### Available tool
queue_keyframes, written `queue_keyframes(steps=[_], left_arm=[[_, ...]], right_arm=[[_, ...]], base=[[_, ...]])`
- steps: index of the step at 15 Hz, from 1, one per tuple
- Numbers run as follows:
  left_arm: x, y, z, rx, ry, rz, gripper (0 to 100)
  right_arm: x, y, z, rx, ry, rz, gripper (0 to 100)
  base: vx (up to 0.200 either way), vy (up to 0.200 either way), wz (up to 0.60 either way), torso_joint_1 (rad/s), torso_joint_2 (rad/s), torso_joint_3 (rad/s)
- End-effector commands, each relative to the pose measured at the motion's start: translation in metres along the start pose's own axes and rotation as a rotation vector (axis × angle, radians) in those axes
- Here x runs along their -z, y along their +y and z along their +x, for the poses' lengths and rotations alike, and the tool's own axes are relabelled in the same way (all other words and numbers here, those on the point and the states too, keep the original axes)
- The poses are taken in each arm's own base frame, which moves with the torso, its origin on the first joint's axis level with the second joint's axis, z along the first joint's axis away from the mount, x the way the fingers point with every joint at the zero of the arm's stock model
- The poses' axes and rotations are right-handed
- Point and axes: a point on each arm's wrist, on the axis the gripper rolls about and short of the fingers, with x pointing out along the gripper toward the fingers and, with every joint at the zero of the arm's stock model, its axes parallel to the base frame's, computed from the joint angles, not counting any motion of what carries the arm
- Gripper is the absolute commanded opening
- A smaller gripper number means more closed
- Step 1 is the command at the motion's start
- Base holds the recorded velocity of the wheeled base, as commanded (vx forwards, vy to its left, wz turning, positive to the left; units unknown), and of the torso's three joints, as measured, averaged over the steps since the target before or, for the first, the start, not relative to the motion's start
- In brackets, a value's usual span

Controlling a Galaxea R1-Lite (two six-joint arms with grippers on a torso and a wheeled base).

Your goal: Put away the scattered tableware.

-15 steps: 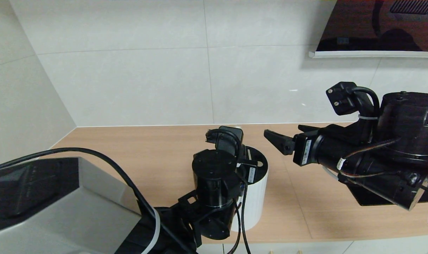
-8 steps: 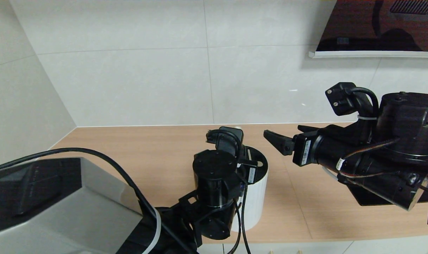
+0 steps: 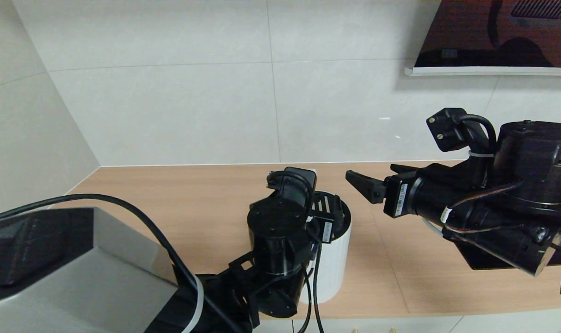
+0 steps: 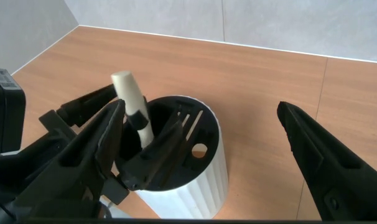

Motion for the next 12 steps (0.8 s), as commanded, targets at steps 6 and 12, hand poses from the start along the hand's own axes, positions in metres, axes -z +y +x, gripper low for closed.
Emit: queue_keyframes(steps=[6,12], left_arm=[[-0.082,0.055,-0.074,0.169,-0.155,-0.056,100],[-0.102,0.163,-0.157,0.108,-0.274,-0.101,100]], right_arm=[[-0.004,-0.011,-0.009,0.028,-0.018,-0.034,100],[-0.035,-0.031,-0.043,0.089,-0.148,-0.040,100]], base=[[0.000,0.000,0.00,0.000,0.00,0.000],[0.000,0.000,0.00,0.000,0.00,0.000]])
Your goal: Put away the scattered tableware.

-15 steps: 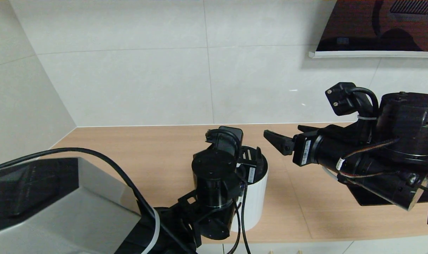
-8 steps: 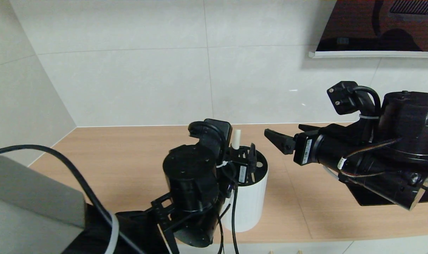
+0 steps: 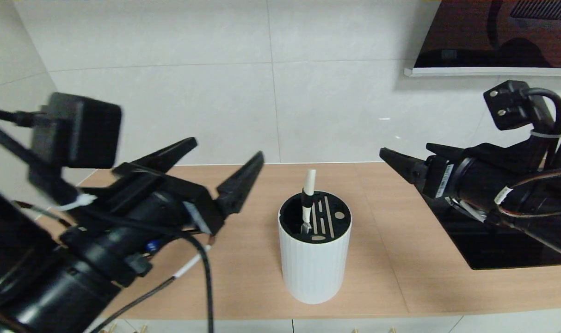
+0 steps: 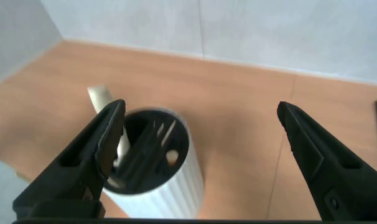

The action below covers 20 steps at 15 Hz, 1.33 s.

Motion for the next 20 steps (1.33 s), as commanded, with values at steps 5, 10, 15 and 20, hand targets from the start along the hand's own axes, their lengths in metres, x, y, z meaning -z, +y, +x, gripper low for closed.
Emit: queue_keyframes(steps=[5,10,15,20], left_arm=[[-0.032,0.071,-0.151,-0.234,-0.097,0.045,100],[-0.007,0.066,-0.247,-0.333,-0.047,0.183,100],[0.001,0.058,-0.262,-0.540,-0.096,0.134,100],[0.032,0.050,-0.267,-0.629,-0.045,0.218,100]], right_arm=[[-0.025,-0.032,-0.105,0.073,-0.195,-0.030,100],[-0.012,-0.053,-0.213,0.254,-0.284,-0.051,100],[0.026,-0.035,-0.311,0.508,-0.313,-0.134,100],[0.052,-0.022,-0.328,0.633,-0.345,-0.156,100]], base=[[0.000,0.000,0.00,0.000,0.00,0.000],[0.000,0.000,0.00,0.000,0.00,0.000],[0.000,0.000,0.00,0.000,0.00,0.000],[0.000,0.000,0.00,0.000,0.00,0.000]])
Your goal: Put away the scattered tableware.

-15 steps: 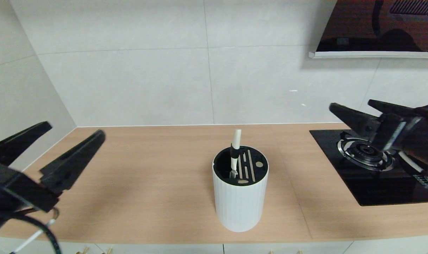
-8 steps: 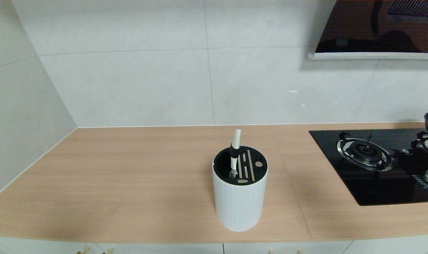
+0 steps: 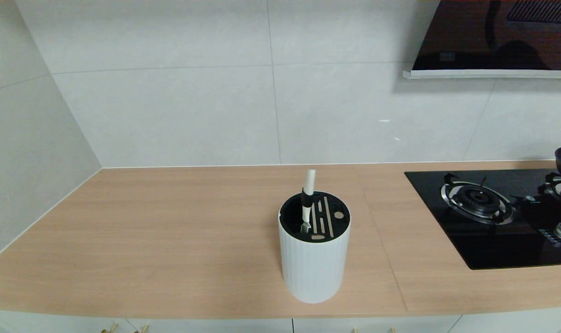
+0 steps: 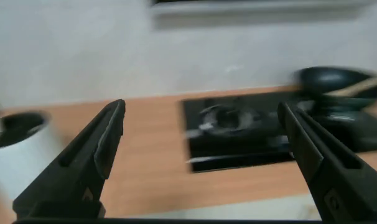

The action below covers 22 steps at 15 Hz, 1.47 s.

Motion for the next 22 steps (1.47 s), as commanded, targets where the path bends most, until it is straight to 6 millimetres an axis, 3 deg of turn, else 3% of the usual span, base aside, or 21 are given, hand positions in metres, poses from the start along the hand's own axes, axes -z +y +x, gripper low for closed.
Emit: queue_keyframes(steps=[1,3,4,6,14,22], left_arm=[[0.019,-0.003,-0.005,-0.030,0.018,0.032,100],[0.031,-0.004,-0.001,-0.029,0.041,0.003,100],[0.048,-0.006,0.004,-0.025,0.049,-0.010,100],[0.070,-0.010,0.010,0.007,0.027,-0.014,100],[0.091,-0.013,0.007,0.134,0.230,-0.019,100],[0.091,-0.013,0.007,0.147,0.236,-0.042,100]], right_arm=[[0.016,0.000,-0.011,0.003,-0.034,0.011,100],[0.049,0.005,0.002,-0.090,0.077,0.006,100],[0.076,0.009,0.011,-0.133,0.117,0.003,100],[0.101,0.012,0.020,-0.185,0.068,0.004,100],[0.122,0.013,0.019,-0.242,0.209,-0.001,100],[0.126,0.013,0.018,-0.243,0.254,-0.004,100]], base=[[0.000,0.000,0.00,0.000,0.00,0.000],[0.000,0.000,0.00,0.000,0.00,0.000],[0.000,0.000,0.00,0.000,0.00,0.000],[0.000,0.000,0.00,0.000,0.00,0.000],[0.000,0.000,0.00,0.000,0.00,0.000],[0.000,0.000,0.00,0.000,0.00,0.000]])
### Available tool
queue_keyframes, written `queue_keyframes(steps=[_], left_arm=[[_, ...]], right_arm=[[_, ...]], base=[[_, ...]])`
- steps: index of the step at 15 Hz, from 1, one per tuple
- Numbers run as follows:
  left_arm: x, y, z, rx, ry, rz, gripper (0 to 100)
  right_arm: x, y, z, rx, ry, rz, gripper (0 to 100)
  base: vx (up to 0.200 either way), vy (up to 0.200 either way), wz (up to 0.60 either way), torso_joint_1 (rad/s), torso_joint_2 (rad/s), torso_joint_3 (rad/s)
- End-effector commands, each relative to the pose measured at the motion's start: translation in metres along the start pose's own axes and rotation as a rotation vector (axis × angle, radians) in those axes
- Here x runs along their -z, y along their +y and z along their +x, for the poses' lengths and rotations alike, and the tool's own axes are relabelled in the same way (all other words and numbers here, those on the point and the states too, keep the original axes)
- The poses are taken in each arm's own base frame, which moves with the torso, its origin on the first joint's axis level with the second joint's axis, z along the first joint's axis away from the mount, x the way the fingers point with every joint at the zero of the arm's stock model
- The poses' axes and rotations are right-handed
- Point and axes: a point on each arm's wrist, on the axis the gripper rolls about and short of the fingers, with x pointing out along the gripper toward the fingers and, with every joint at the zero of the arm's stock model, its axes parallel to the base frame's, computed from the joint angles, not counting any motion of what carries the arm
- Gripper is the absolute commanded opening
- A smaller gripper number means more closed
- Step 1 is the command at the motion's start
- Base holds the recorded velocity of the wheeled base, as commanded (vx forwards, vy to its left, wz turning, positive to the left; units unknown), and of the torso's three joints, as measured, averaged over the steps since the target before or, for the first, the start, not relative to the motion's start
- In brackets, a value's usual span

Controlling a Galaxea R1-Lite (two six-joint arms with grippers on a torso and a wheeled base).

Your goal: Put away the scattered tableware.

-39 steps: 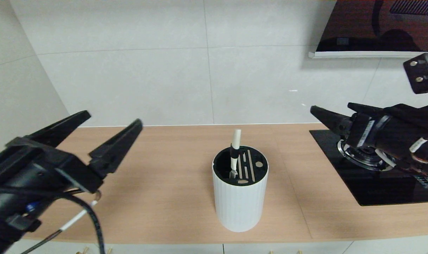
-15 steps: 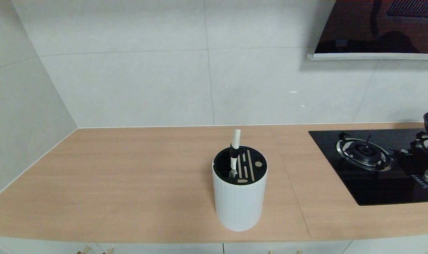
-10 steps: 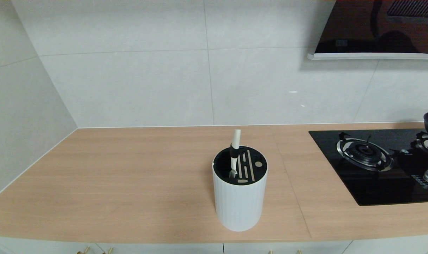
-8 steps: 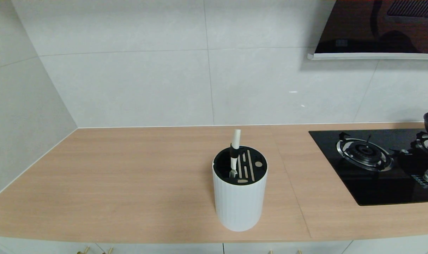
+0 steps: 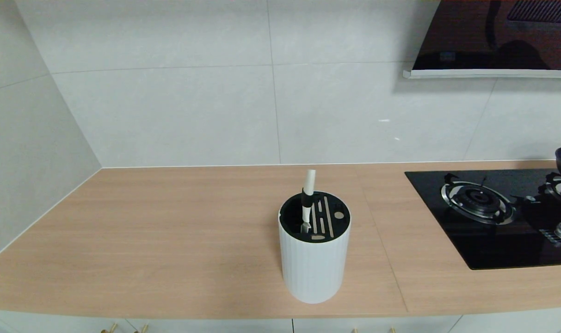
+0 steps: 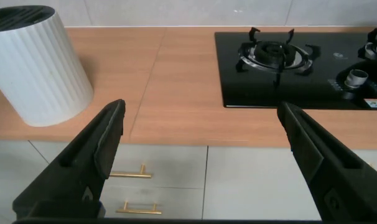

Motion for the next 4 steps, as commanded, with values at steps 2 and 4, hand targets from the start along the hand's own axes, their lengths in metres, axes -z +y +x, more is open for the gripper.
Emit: queue_keyframes(steps=[2,4], left_arm=[[-0.0001,0.0000,0.0001,-0.002,0.001,-0.002,100],[-0.0001,0.0000,0.0001,-0.002,0.001,-0.002,100]], right_arm=[[0.0003,0.0000,0.0001,0.000,0.005,0.000,100],[0.0003,0.0000,0.0001,0.000,0.005,0.000,100]], base=[[0.000,0.000,0.00,0.000,0.00,0.000],[0.000,0.000,0.00,0.000,0.00,0.000]])
